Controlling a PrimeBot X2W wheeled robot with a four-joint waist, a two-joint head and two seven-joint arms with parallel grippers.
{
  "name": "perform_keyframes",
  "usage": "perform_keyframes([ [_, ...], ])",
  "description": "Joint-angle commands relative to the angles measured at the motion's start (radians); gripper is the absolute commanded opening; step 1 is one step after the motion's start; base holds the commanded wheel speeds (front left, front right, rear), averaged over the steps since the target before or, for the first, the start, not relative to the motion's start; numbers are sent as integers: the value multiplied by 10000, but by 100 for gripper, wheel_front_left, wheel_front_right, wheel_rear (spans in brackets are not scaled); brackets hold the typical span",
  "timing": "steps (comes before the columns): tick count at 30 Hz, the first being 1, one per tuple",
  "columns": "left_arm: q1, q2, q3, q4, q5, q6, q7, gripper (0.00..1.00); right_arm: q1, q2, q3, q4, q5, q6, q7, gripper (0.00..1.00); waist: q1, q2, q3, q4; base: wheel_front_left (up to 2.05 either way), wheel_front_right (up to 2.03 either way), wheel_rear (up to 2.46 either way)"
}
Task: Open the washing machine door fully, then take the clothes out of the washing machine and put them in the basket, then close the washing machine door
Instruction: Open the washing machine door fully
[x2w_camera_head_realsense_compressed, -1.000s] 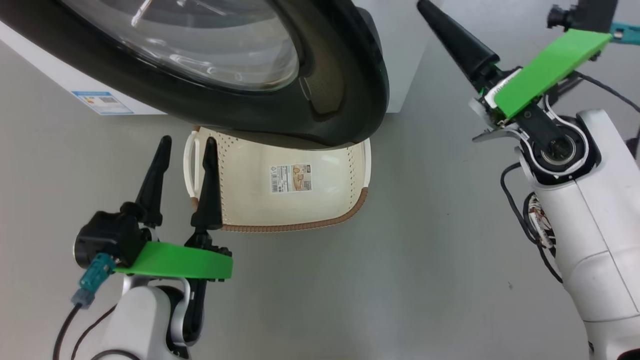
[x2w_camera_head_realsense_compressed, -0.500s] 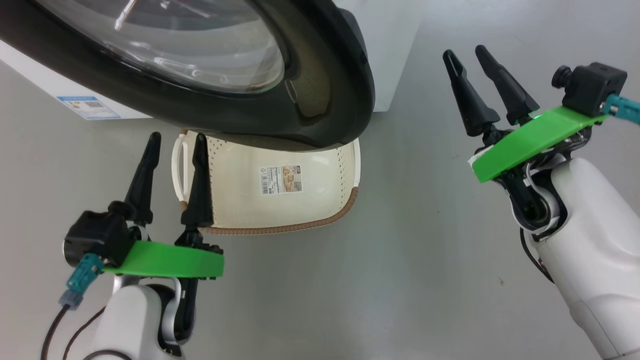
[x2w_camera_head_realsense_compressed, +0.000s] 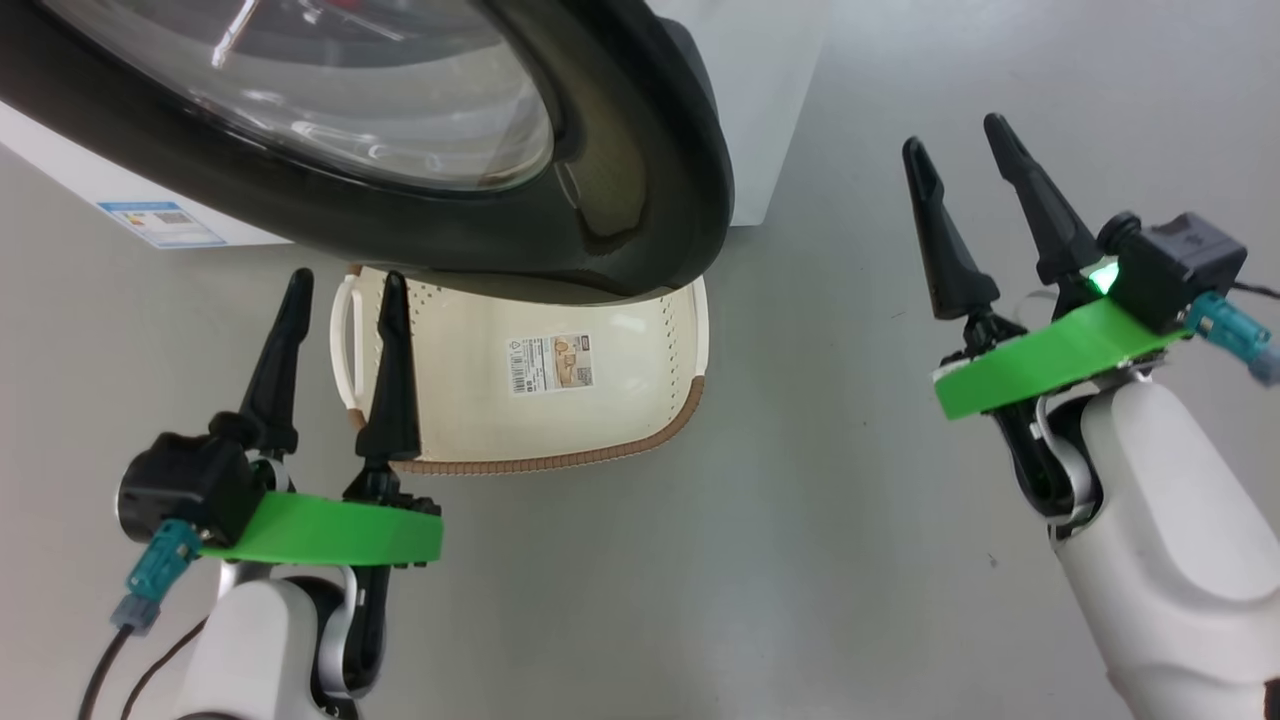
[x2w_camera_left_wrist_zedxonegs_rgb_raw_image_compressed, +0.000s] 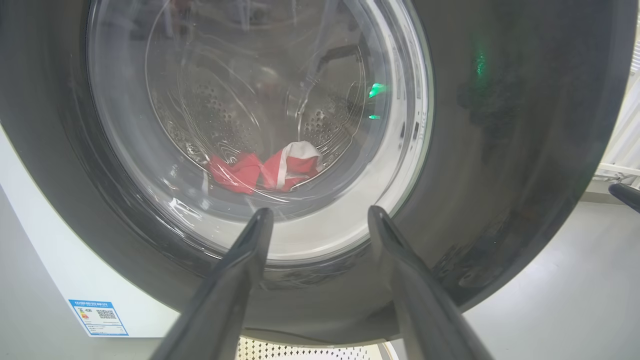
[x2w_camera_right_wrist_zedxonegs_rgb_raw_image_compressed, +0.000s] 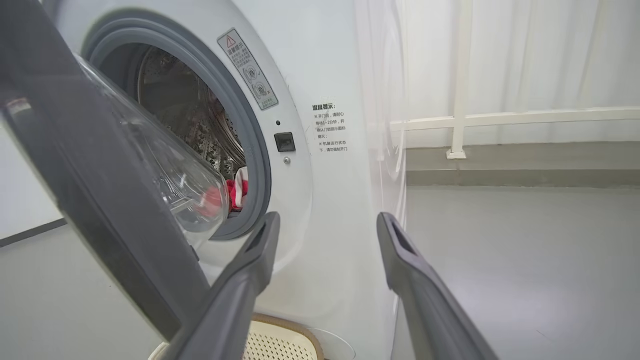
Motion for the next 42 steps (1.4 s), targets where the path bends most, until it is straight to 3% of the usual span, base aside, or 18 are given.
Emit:
perform_keyframes([
  [1,126,189,354,-333,95,13,-76,100,322,173,0,-429,-352,65,-74,100,0,0,-8,-23,0,0,0],
  [7,157,189,379,-418,105,-2,-76,100,943,492,-491,-1633,-1632,65,-81,100,0,0,23,-42,0,0,0],
  [18,327,189,345,-579,-98,85,-76,100,2216,842,-892,-3041,-2647,65,-82,100,0,0,31,68,0,0,0],
  [42,370,189,278,-494,-16,-40,-76,100,2798,937,-870,-3415,-2515,65,-83,100,0,0,69,87,0,0,0],
])
